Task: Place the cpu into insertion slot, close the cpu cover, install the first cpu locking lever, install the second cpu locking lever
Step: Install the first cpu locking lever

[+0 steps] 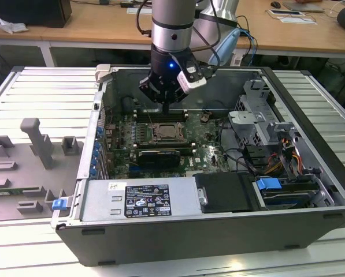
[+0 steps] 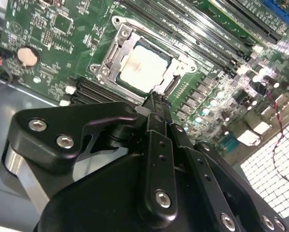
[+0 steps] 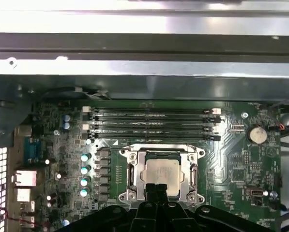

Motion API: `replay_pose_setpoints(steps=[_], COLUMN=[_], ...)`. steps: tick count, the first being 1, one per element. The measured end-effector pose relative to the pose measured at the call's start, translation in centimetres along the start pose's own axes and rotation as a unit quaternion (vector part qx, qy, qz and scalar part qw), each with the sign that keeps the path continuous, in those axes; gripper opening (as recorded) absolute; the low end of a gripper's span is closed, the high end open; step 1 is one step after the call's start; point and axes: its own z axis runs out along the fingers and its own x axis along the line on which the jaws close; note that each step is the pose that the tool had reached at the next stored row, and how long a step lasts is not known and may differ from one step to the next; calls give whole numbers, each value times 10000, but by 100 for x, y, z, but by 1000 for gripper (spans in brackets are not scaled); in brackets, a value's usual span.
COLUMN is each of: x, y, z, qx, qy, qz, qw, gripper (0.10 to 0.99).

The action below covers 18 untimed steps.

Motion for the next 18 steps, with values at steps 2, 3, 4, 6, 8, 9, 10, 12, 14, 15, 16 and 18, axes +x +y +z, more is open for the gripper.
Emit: replay_pose_setpoints(steps=[2, 3, 4, 6, 8, 9, 10, 12, 14, 15, 16, 18], x=[78, 119, 170, 230, 315, 342, 366, 419, 483, 505, 518, 548], y=[1, 2, 2, 3, 4, 5, 9, 38, 64, 75, 83, 99], z=[0, 1, 1, 3, 7, 9, 13, 23, 36, 41, 44, 52], qx=[-6, -6, -5, -8, -9, -9, -10, -9, -9, -9, -9, -11], qy=[-27, -41, -56, -63, -63, -63, -64, -63, -63, -63, -62, -63], qz=[-2, -2, -3, -3, -2, -3, -4, -2, -3, -3, -3, -4], qw=[10000, 10000, 10000, 10000, 10000, 10000, 10000, 10000, 10000, 10000, 10000, 10000], gripper=[106, 106, 106, 106, 106, 106, 106, 106, 106, 106, 106, 106])
